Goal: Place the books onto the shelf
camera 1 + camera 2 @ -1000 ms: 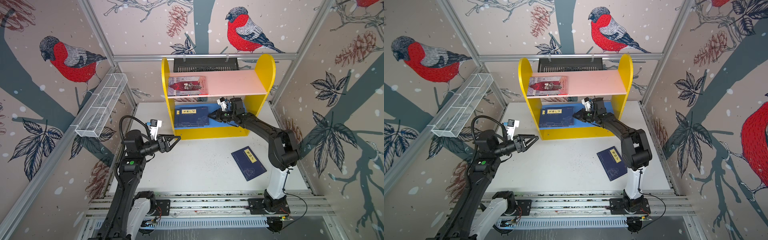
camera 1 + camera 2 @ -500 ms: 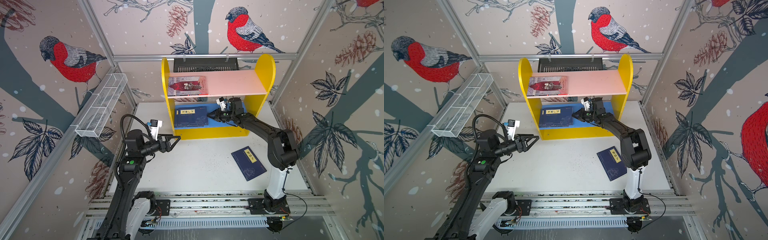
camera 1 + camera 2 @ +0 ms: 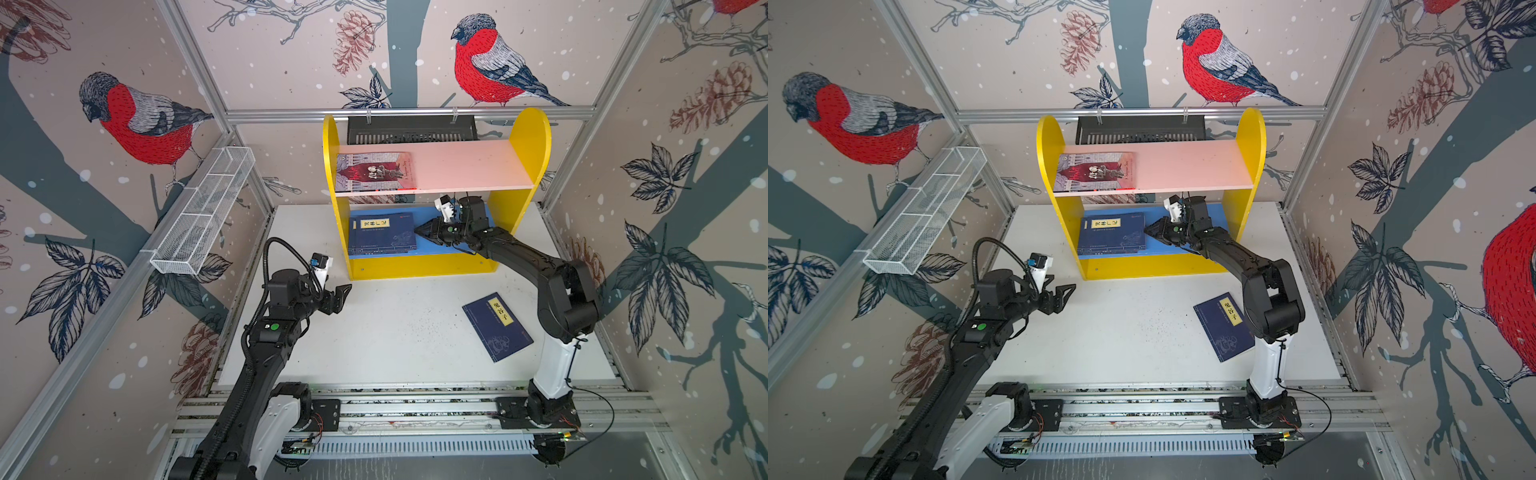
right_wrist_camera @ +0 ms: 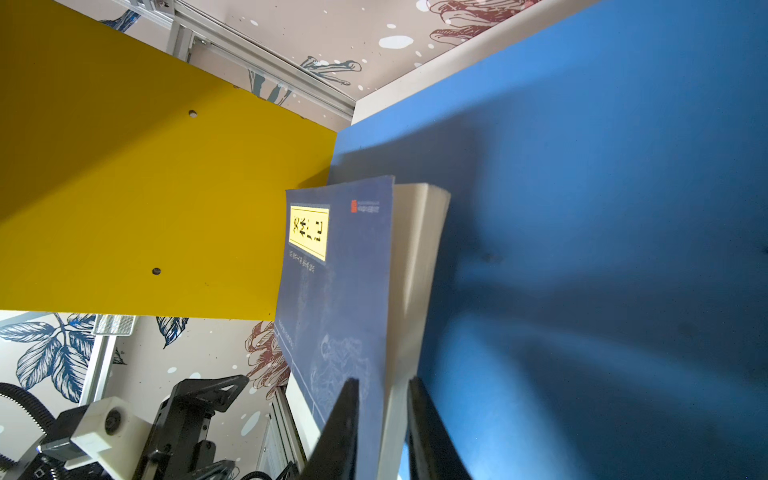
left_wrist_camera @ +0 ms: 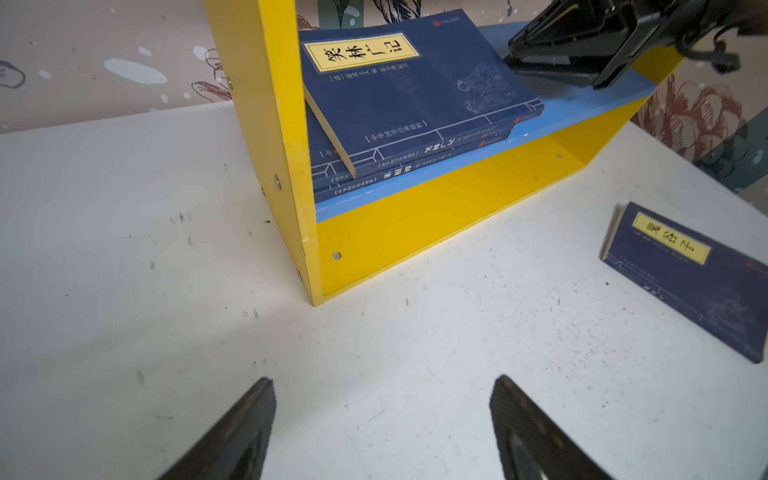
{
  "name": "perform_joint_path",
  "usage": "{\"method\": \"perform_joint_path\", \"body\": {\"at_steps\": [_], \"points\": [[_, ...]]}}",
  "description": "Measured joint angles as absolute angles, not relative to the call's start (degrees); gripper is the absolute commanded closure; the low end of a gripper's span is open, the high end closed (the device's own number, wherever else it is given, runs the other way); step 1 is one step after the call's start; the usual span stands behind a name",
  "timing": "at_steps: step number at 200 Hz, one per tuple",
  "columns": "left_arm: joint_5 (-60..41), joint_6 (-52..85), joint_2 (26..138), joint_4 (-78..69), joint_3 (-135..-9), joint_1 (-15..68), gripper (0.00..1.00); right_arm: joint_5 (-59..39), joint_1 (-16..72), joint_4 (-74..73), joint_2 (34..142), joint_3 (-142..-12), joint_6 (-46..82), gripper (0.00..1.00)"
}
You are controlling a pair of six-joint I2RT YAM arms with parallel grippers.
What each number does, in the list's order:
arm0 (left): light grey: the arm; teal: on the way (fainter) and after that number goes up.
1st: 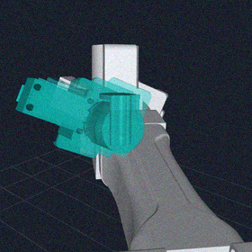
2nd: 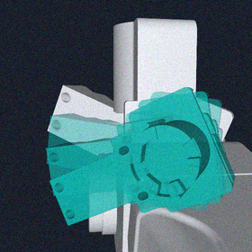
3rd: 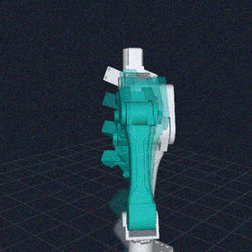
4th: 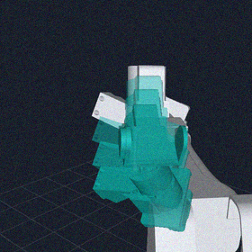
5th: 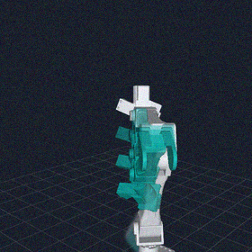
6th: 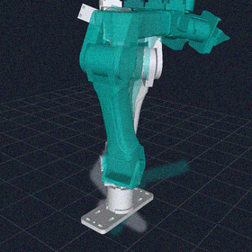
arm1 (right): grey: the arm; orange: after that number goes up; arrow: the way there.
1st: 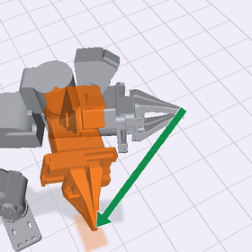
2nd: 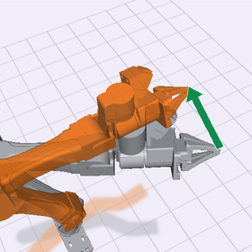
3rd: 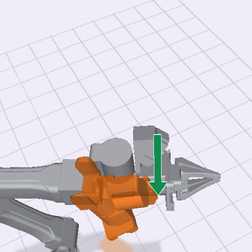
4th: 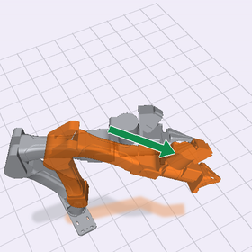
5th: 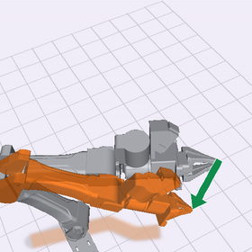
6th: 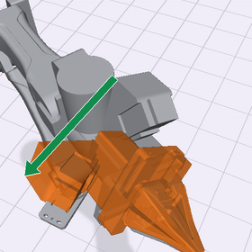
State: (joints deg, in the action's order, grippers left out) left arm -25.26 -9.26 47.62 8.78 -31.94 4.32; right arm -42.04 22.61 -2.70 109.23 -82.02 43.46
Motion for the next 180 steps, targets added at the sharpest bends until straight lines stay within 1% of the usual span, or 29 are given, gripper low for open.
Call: {"method": "perform_joint_path", "body": {"at_steps": [45, 91, 125, 180], "points": [[-22.3, -14.9, 50.0, 0.8, -29.2, 6.3, 0.16, -41.8, 23.4, -2.9, 107.2, -79.2, 43.5, 0.77], [-17.7, -16.4, 54.5, -8.6, -27.9, 7.2, 0.15, -41.4, 24.0, -3.2, 107.2, -78.7, 43.5, 0.77], [-16.5, -16.4, 56.4, -14.2, -27.2, 7.3, 0.14, -41.3, 24.3, -3.7, 107.4, -78.5, 43.7, 0.77], [-16.6, -16.2, 60.6, -18.8, -27.4, 7.8, 0.14, -40.9, 24.7, -4.8, 108.3, -79.1, 44.8, 0.78]]}}
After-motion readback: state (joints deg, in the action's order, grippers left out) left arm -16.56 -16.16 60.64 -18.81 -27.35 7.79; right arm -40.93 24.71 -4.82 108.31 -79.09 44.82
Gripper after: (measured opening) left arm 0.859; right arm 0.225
